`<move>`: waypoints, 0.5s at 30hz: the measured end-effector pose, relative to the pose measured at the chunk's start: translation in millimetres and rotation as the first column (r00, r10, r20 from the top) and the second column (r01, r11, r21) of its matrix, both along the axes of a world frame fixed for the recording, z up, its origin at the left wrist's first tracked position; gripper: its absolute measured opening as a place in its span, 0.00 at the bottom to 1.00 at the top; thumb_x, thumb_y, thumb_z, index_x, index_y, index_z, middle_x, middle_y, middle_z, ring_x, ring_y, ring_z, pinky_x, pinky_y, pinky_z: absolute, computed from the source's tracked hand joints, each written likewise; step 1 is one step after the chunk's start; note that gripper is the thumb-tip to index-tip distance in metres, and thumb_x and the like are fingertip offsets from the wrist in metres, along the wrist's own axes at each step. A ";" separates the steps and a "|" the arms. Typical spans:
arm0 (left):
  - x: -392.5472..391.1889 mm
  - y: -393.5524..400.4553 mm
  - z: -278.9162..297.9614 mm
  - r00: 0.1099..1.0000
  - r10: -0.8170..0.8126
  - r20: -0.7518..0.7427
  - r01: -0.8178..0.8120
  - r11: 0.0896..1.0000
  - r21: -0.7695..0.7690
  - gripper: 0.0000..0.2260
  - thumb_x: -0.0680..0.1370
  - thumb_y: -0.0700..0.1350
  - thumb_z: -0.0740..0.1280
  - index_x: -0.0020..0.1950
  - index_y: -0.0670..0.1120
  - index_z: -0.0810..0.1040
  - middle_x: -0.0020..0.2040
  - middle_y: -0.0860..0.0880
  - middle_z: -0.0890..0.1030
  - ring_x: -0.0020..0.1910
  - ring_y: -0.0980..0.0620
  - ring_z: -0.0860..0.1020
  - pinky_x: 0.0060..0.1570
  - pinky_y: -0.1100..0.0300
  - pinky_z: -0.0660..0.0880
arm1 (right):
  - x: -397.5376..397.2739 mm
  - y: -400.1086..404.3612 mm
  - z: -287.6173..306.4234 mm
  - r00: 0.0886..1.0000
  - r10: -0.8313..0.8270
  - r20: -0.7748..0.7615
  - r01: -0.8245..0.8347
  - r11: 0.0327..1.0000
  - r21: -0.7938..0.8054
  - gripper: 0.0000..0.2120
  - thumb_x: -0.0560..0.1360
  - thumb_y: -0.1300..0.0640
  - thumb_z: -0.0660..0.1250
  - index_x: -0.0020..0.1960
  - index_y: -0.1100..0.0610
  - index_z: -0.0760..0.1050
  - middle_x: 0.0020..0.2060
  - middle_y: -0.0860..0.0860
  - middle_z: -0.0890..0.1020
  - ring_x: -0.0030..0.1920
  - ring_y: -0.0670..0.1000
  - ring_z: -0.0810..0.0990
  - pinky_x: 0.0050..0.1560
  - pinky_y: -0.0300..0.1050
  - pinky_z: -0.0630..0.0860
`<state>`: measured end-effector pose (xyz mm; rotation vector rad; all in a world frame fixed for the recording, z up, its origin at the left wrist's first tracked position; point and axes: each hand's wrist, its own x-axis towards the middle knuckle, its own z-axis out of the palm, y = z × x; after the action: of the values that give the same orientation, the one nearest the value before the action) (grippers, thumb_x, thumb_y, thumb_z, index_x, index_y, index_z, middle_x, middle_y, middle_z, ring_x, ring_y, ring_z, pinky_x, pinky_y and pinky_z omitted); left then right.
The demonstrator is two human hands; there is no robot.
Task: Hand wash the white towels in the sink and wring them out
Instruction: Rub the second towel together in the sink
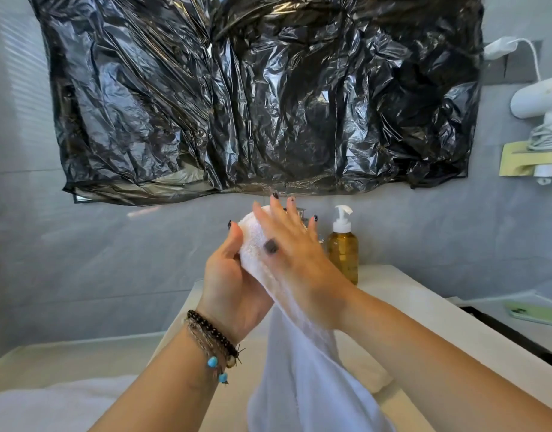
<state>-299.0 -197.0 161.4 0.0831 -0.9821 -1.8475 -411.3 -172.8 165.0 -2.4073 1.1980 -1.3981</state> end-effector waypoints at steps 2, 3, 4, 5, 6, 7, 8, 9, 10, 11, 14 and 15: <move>-2.6 1.2 0.4 0.999 0.040 0.011 -0.041 0.999 0.019 0.29 0.83 0.60 0.49 0.69 0.40 0.74 0.59 0.38 0.82 0.60 0.39 0.81 0.63 0.42 0.72 | -5.0 8.6 13.3 0.715 0.377 0.589 -0.514 0.854 0.078 0.32 0.75 0.31 0.48 0.76 0.41 0.56 0.77 0.46 0.59 0.78 0.48 0.54 0.77 0.57 0.48; -3.0 1.2 0.0 0.998 0.051 0.021 -0.052 0.998 0.032 0.29 0.83 0.60 0.49 0.68 0.40 0.75 0.56 0.39 0.84 0.56 0.41 0.83 0.59 0.43 0.74 | -7.9 7.9 16.5 0.412 0.432 0.802 -0.721 0.693 -0.003 0.32 0.75 0.33 0.52 0.76 0.43 0.58 0.75 0.50 0.64 0.75 0.56 0.64 0.75 0.59 0.57; -3.1 1.5 -0.5 0.998 0.048 0.032 -0.049 0.998 0.035 0.28 0.83 0.60 0.50 0.66 0.41 0.77 0.55 0.40 0.84 0.54 0.42 0.84 0.57 0.43 0.76 | -8.1 6.6 16.7 0.145 0.398 0.906 -0.835 0.541 -0.104 0.34 0.74 0.33 0.55 0.77 0.45 0.57 0.73 0.55 0.67 0.70 0.63 0.70 0.71 0.63 0.63; -2.9 1.5 -1.6 0.998 0.037 0.047 -0.039 0.999 0.031 0.29 0.83 0.60 0.50 0.66 0.42 0.79 0.56 0.40 0.84 0.55 0.42 0.83 0.57 0.43 0.78 | -7.5 3.3 13.9 -0.015 0.328 0.945 -0.879 0.446 -0.169 0.37 0.73 0.32 0.55 0.78 0.46 0.55 0.72 0.58 0.69 0.66 0.68 0.73 0.67 0.66 0.67; -2.7 1.7 -2.4 0.997 0.029 0.069 -0.031 0.999 0.031 0.29 0.83 0.60 0.51 0.66 0.42 0.80 0.59 0.40 0.83 0.57 0.42 0.83 0.59 0.43 0.77 | -6.3 -0.8 10.1 -0.090 0.276 0.957 -0.899 0.391 -0.197 0.38 0.74 0.31 0.54 0.78 0.47 0.51 0.71 0.59 0.70 0.64 0.71 0.73 0.63 0.68 0.69; -1.7 0.5 -3.4 0.995 0.031 0.096 -0.035 0.999 0.039 0.29 0.82 0.60 0.51 0.66 0.41 0.79 0.61 0.40 0.82 0.59 0.43 0.82 0.61 0.44 0.75 | -6.8 -6.5 5.3 -0.111 0.249 0.962 -0.912 0.360 -0.198 0.39 0.74 0.30 0.52 0.79 0.48 0.49 0.71 0.60 0.71 0.64 0.72 0.73 0.61 0.70 0.70; -0.2 -0.3 -3.7 0.992 0.045 0.122 -0.050 0.998 0.046 0.29 0.82 0.60 0.52 0.67 0.40 0.78 0.61 0.39 0.81 0.59 0.43 0.82 0.61 0.45 0.74 | -9.2 -10.3 1.5 -0.105 0.237 0.966 -0.922 0.340 -0.184 0.39 0.74 0.30 0.50 0.79 0.48 0.47 0.70 0.60 0.71 0.64 0.72 0.72 0.60 0.71 0.70; 1.0 -2.1 -3.9 0.988 0.065 0.142 -0.073 0.996 0.051 0.28 0.82 0.60 0.53 0.66 0.39 0.77 0.60 0.39 0.82 0.57 0.43 0.83 0.60 0.46 0.73 | -14.0 -14.4 -0.6 -0.083 0.228 0.970 -0.930 0.333 -0.157 0.40 0.74 0.29 0.49 0.79 0.49 0.46 0.70 0.61 0.71 0.64 0.72 0.72 0.60 0.71 0.70; 1.3 -3.0 -3.8 0.984 0.082 0.159 -0.092 0.994 0.057 0.28 0.82 0.59 0.53 0.65 0.38 0.77 0.58 0.38 0.82 0.56 0.43 0.83 0.58 0.47 0.74 | -20.7 -16.9 -1.0 -0.047 0.223 0.974 -0.933 0.339 -0.122 0.41 0.74 0.29 0.49 0.79 0.50 0.44 0.69 0.61 0.72 0.64 0.72 0.73 0.60 0.71 0.70; 0.9 -3.3 -3.9 0.979 0.097 0.181 -0.108 0.993 0.055 0.27 0.83 0.59 0.53 0.64 0.38 0.77 0.57 0.37 0.83 0.55 0.42 0.83 0.57 0.47 0.74 | -28.4 -17.2 -0.2 0.005 0.218 0.976 -0.930 0.359 -0.076 0.42 0.74 0.29 0.48 0.79 0.51 0.43 0.68 0.61 0.74 0.64 0.71 0.73 0.60 0.70 0.70; -4.5 0.3 -6.0 0.960 0.132 0.248 -0.142 0.989 0.026 0.23 0.83 0.54 0.54 0.63 0.38 0.77 0.57 0.38 0.83 0.55 0.43 0.83 0.57 0.48 0.75 | -46.4 -9.3 4.7 0.196 0.201 0.960 -0.872 0.483 0.077 0.39 0.76 0.34 0.52 0.79 0.52 0.46 0.64 0.61 0.77 0.60 0.67 0.78 0.56 0.65 0.75; -5.5 -0.7 -8.5 0.951 0.153 0.271 -0.158 0.987 -0.001 0.20 0.82 0.51 0.56 0.63 0.38 0.77 0.58 0.38 0.83 0.55 0.44 0.83 0.58 0.48 0.75 | -49.9 -5.6 5.1 0.259 0.173 0.950 -0.808 0.578 0.115 0.34 0.77 0.38 0.54 0.77 0.53 0.51 0.62 0.61 0.79 0.57 0.65 0.81 0.52 0.61 0.79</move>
<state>-304.5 -197.7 152.9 0.4240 -1.1094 -1.7295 -461.2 -178.4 170.1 -1.0474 0.3125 -1.3579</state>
